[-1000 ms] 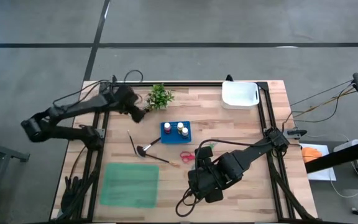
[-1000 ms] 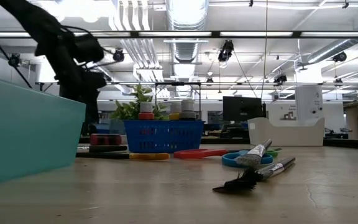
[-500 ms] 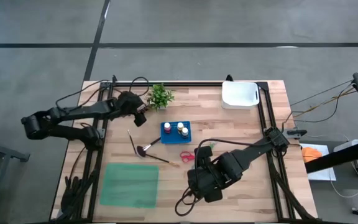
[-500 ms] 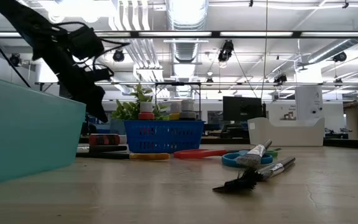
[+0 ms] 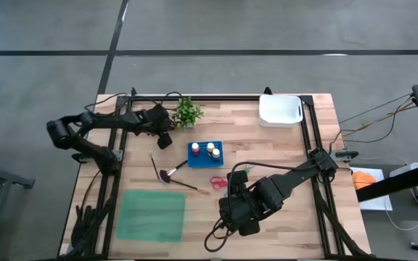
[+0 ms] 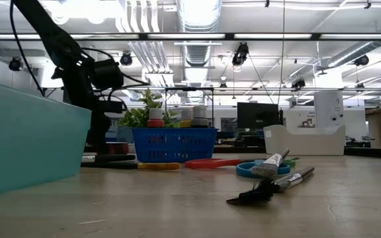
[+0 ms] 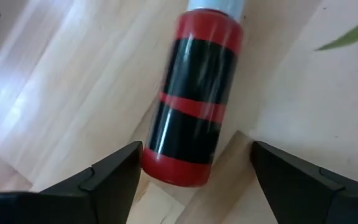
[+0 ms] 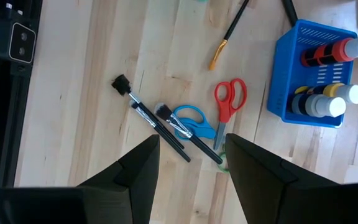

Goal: Pick & Place Paint Supplies
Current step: Put the red paint into the blue bin

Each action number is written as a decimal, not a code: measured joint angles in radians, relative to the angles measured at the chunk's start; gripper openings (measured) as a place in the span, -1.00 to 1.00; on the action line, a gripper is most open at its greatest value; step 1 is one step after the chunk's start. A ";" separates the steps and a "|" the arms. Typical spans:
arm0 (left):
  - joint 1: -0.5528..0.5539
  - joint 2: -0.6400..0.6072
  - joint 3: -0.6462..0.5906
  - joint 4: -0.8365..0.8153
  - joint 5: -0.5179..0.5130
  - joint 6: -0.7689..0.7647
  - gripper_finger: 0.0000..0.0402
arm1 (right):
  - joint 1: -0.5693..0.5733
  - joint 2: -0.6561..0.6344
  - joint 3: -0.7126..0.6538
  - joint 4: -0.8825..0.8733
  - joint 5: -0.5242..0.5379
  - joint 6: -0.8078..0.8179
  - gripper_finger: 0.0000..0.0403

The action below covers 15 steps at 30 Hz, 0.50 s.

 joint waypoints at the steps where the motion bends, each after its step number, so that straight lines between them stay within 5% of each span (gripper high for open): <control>1: 0.000 0.007 0.001 0.000 0.001 0.002 0.56 | 0.000 0.000 0.000 0.000 0.000 0.000 -0.09; 5: 0.001 0.007 0.001 0.000 0.008 0.008 0.43 | 0.000 0.000 0.000 0.001 0.000 0.001 -0.09; 15: 0.000 -0.023 -0.003 -0.059 0.033 0.018 -0.33 | 0.000 0.000 0.000 0.001 -0.001 0.006 -0.09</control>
